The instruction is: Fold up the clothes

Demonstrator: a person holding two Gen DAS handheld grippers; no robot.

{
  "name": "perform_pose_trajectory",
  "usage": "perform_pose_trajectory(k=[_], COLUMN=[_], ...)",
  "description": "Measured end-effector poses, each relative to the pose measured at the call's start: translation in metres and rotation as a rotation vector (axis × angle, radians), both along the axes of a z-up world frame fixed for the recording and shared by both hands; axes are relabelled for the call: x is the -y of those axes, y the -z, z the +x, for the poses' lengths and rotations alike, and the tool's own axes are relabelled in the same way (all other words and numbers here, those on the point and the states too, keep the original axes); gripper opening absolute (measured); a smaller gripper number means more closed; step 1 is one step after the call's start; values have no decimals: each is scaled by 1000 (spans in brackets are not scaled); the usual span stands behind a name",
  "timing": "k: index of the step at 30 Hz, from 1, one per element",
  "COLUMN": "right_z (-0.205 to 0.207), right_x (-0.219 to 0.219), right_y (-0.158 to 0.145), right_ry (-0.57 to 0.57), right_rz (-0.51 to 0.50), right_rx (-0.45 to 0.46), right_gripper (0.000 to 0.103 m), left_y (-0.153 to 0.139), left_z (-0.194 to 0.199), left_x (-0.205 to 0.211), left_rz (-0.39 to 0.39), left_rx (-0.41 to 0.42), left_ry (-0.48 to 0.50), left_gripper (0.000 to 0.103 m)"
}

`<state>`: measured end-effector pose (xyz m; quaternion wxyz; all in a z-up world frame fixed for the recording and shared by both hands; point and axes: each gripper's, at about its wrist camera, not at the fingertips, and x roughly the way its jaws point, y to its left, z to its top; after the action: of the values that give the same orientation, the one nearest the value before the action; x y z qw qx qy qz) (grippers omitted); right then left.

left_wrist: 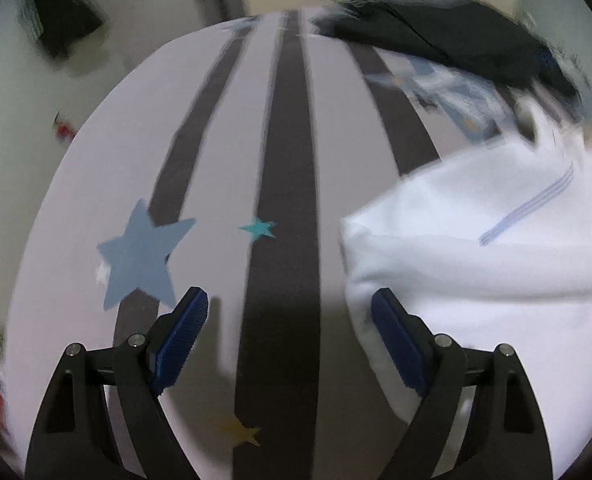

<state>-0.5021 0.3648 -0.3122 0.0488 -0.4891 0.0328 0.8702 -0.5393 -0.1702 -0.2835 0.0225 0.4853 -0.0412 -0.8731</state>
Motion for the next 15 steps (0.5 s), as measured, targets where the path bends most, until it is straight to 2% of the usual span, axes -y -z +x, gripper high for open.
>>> perform_pose_trajectory(k=[1, 3, 7, 9, 12, 15], right_z=[1, 5, 14, 13, 0, -23], right_x=[1, 5, 18, 28, 45, 55], right_y=[-2, -12, -33, -37, -36, -27], right_ry=[-2, -13, -52, -88, -142, -161], right_rz=[3, 14, 21, 3, -20, -26], right_rx=[-3, -40, -119, -136, -143, -126], right_gripper=[66, 66, 66, 66, 66, 66], left_y=[-5, -24, -48, -45, -26, 4], left_z=[2, 18, 56, 74, 97, 89], left_x=[5, 1, -30, -40, -48, -55], left_rz=[34, 94, 116, 133, 105, 86], left_rx=[-14, -58, -78, -52, 5, 57], left_ry=[-34, -13, 137, 189, 227, 200], left_gripper=[83, 83, 83, 83, 83, 83])
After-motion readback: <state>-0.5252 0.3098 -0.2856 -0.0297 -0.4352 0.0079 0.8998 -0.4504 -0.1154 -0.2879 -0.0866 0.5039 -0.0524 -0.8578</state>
